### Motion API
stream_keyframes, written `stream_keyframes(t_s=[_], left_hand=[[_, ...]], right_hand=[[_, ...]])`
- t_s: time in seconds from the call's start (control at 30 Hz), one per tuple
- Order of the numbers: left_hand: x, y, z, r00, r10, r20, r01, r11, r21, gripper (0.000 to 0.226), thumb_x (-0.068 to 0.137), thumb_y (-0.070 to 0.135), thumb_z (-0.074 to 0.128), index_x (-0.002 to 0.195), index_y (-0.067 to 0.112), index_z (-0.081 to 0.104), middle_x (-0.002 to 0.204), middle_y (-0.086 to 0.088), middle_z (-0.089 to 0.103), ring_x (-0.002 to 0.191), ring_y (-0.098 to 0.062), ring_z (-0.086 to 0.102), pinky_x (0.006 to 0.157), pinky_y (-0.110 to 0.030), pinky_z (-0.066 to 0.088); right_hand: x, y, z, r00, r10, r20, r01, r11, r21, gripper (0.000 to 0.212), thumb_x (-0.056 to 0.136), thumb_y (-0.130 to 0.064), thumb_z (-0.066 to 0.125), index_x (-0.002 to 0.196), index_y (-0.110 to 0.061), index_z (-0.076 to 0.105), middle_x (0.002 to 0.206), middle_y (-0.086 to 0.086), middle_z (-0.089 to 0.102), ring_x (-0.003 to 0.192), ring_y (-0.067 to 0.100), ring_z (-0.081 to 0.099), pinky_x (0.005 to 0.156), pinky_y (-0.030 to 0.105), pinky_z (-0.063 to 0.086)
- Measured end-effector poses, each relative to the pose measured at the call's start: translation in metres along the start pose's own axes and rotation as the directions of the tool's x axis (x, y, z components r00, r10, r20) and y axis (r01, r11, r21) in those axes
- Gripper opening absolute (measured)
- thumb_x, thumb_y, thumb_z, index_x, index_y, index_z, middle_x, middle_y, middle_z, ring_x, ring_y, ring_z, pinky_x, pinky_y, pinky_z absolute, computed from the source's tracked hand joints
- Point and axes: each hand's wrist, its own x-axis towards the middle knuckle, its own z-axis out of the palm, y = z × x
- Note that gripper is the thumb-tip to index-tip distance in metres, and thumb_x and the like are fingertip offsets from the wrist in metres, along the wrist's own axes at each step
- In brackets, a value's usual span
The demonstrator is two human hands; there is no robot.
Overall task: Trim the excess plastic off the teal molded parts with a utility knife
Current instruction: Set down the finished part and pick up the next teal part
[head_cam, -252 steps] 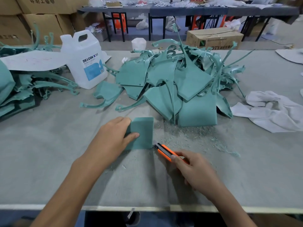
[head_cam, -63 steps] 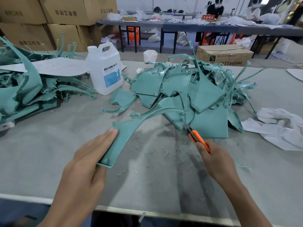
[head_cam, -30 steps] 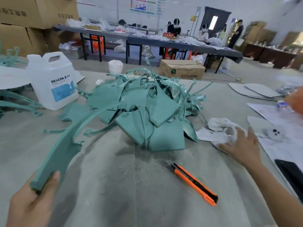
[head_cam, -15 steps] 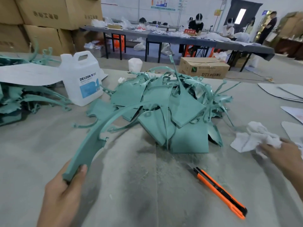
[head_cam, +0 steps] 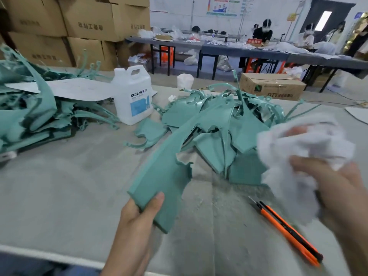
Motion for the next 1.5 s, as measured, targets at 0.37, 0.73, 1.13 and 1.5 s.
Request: stream_keyframes(t_s=[0.37, 0.73, 1.13, 1.5], left_hand=[[-0.007, 0.005, 0.008, 1.0, -0.01, -0.025, 0.008, 0.998, -0.07, 0.033, 0.071, 0.013, 0.072, 0.101, 0.026, 0.079, 0.107, -0.014, 0.075, 0.102, -0.03, 0.072, 0.082, -0.037, 0.059], [-0.028, 0.016, 0.022, 0.977, -0.163, 0.136, 0.17, 0.985, -0.035, 0.045, 0.086, -0.028, 0.042, 0.1, 0.01, 0.062, 0.075, 0.005, 0.076, 0.067, -0.009, 0.074, 0.052, -0.022, 0.057], [-0.028, 0.003, 0.015, 0.945, -0.068, 0.321, 0.059, 0.998, 0.037, 0.067, 0.068, -0.006, 0.058, 0.117, 0.038, 0.071, 0.118, -0.01, 0.072, 0.115, -0.028, 0.066, 0.095, -0.043, 0.054], [-0.041, 0.017, 0.033, 0.879, 0.218, 0.423, -0.476, 0.384, 0.791, 0.073, 0.065, -0.013, 0.056, 0.129, 0.02, 0.062, 0.098, 0.009, 0.071, 0.093, -0.012, 0.065, 0.09, -0.01, 0.044]], right_hand=[[-0.028, -0.013, 0.086, 0.909, -0.099, 0.405, 0.134, 0.989, -0.059, 0.031, 0.09, -0.039, 0.064, 0.079, -0.012, 0.075, 0.075, -0.002, 0.072, 0.087, -0.002, 0.067, 0.069, 0.014, 0.049], [-0.056, 0.042, 0.114, 0.848, -0.075, 0.525, 0.288, 0.896, -0.338, 0.043, 0.103, -0.055, 0.037, 0.142, -0.043, 0.05, 0.15, -0.022, 0.041, 0.146, 0.007, 0.031, 0.116, 0.021, 0.023], [-0.031, 0.062, 0.105, 0.935, -0.27, 0.227, 0.351, 0.636, -0.687, 0.031, 0.101, -0.05, 0.047, 0.13, -0.039, 0.05, 0.132, -0.005, 0.038, 0.116, 0.018, 0.042, 0.102, 0.018, 0.029], [-0.006, 0.022, 0.127, 0.832, -0.392, 0.393, 0.554, 0.63, -0.543, 0.014, 0.103, -0.044, 0.045, 0.104, -0.034, 0.055, 0.113, -0.005, 0.046, 0.107, 0.014, 0.037, 0.091, 0.038, 0.039]])
